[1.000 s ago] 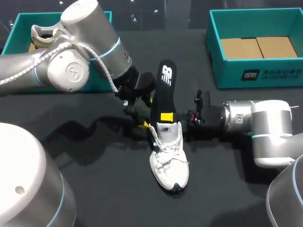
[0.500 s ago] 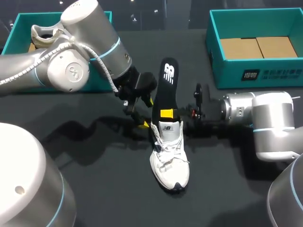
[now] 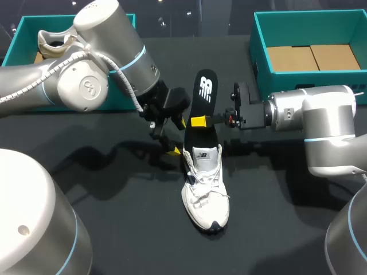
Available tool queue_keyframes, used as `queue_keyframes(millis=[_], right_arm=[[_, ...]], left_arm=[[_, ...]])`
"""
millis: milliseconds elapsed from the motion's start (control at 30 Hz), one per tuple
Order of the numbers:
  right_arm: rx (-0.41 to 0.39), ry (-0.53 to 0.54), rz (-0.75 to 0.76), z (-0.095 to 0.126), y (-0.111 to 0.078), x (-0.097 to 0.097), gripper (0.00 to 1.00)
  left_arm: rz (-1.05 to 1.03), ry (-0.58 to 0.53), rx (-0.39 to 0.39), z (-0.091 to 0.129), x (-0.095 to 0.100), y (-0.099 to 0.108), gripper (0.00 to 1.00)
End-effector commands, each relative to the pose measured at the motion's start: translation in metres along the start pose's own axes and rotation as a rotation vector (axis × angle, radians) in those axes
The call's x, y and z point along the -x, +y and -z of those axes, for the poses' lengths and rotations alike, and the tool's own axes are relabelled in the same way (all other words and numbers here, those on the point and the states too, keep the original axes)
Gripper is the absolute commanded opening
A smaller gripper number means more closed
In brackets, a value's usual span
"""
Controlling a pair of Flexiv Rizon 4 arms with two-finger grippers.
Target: Take the shoe out of the shoebox, open the shoe tongue, remove and reinsert the insole, then place the shoe into the shoebox
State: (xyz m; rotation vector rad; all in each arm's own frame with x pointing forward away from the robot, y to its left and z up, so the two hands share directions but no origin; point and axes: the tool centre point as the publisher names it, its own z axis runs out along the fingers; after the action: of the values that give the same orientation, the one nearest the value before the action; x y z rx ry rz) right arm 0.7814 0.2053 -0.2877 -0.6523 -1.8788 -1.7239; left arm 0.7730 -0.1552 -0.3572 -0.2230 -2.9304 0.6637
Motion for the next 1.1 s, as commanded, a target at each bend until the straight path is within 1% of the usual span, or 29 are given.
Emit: queue_keyframes(millis=[33, 233, 600, 700, 800, 833, 867, 933, 1100], right_arm=[[-0.010, -0.007, -0.018, -0.003, -0.003, 0.002, 0.00], [-0.013, -0.030, -0.066, -0.004, -0.020, 0.004, 0.00], [-0.045, -0.076, -0.162, -0.005, -0.054, -0.003, 0.00], [-0.051, -0.091, -0.183, -0.007, -0.059, -0.004, 0.00], [-0.048, -0.098, -0.182, -0.008, -0.058, -0.006, 0.00], [-0.047, -0.100, -0.175, -0.007, -0.056, -0.007, 0.07], [-0.047, -0.102, -0.169, -0.007, -0.053, -0.008, 0.25], [-0.050, -0.108, -0.153, -0.006, -0.047, -0.010, 0.29], [-0.061, -0.120, -0.112, -0.002, -0.031, -0.012, 0.30]], left_arm=[[-0.001, 0.000, 0.002, 0.001, -0.001, 0.000, 1.00], [-0.001, 0.000, 0.002, 0.001, -0.001, 0.000, 1.00], [-0.001, 0.000, 0.002, 0.001, -0.001, 0.000, 1.00], [-0.001, 0.000, 0.002, 0.001, -0.001, 0.000, 1.00], [-0.001, 0.000, 0.002, 0.001, -0.001, 0.000, 1.00], [-0.001, 0.000, 0.002, 0.001, -0.001, 0.000, 1.00], [-0.001, 0.000, 0.002, 0.001, -0.001, 0.000, 1.00], [-0.001, 0.000, 0.002, 0.001, -0.001, 0.000, 1.00], [-0.001, 0.000, 0.002, 0.001, -0.001, 0.000, 1.00]])
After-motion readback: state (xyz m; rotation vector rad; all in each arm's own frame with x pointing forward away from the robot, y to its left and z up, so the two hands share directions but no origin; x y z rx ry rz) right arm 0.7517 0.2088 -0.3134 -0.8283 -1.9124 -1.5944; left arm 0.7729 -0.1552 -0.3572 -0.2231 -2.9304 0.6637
